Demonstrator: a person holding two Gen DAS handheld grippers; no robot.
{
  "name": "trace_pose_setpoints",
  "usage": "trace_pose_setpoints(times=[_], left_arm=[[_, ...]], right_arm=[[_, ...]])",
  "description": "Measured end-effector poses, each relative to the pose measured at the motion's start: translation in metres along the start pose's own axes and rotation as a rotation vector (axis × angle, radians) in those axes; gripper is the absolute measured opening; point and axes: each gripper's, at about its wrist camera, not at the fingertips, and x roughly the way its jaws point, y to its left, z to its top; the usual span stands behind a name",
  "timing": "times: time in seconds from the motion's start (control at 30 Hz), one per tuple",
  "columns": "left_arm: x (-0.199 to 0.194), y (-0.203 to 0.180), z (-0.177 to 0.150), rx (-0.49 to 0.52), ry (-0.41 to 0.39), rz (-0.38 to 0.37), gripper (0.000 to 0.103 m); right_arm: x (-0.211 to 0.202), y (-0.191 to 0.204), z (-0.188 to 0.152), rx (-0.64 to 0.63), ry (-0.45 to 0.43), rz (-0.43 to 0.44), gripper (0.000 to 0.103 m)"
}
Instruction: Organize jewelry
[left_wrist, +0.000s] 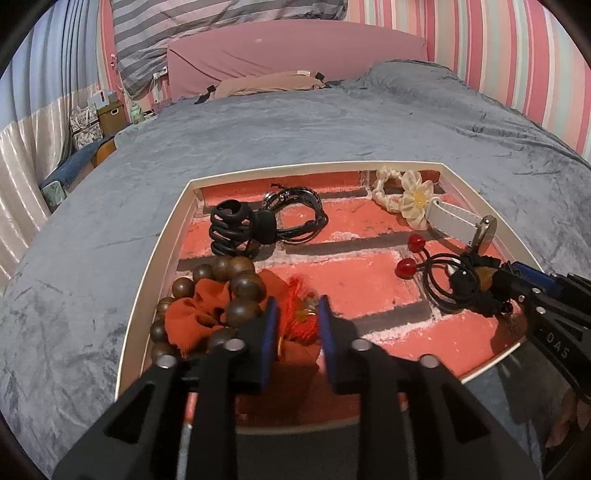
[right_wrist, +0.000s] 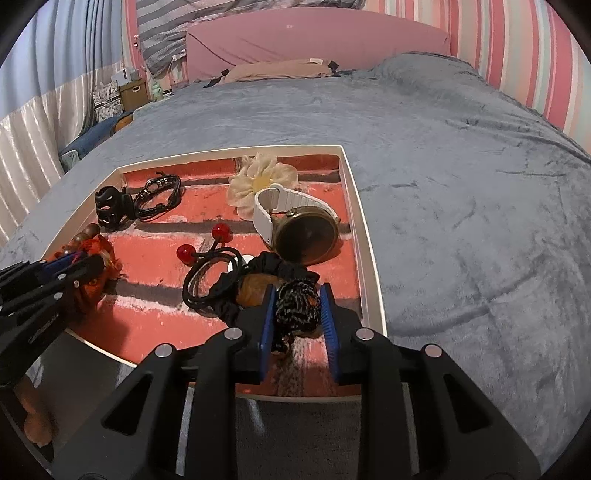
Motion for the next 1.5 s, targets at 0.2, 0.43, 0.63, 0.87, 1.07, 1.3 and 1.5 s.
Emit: trace_pose_setpoints(times=[0.2,0.43,0.63,0.87,1.07,1.3,1.5], left_arm=[[-0.030,-0.005,0.001,0.018,-0.047,0.014,0.053],[-0.095,0.019,-0.002,-0.036,-0.114,0.022,0.074],[-0.162,0.043,-0.030,-0.083,-0.171,0.065,0.089],[-0.240,0.045,-0.082,-0.098,-0.207,0.166,0.092],[-0.292,0.032,-0.120,-0.121,-0.229,0.132,0.092],[-0.332,0.015,-0.150,-0.140,-0.253,0.103,0.092],[-0.358,0.000,-0.165,-0.147,-0.285,0.092,0.092]], right_arm=[[-0.024,0.000,0.001,0.003,-0.045,0.028,0.067],[-0.086,0.000,0.000,0.002,-0.115,0.037,0.091],[-0.154,0.013,-0.026,-0.042,-0.182,0.021,0.099],[-0.223,0.031,-0.080,-0.078,-0.224,-0.001,0.099],[-0.276,0.043,-0.112,-0.056,-0.244,0.003,0.099],[-0.336,0.051,-0.144,-0.061,-0.318,-0.041,0.099],[-0.356,0.052,-0.162,-0.060,-0.326,-0.058,0.099]])
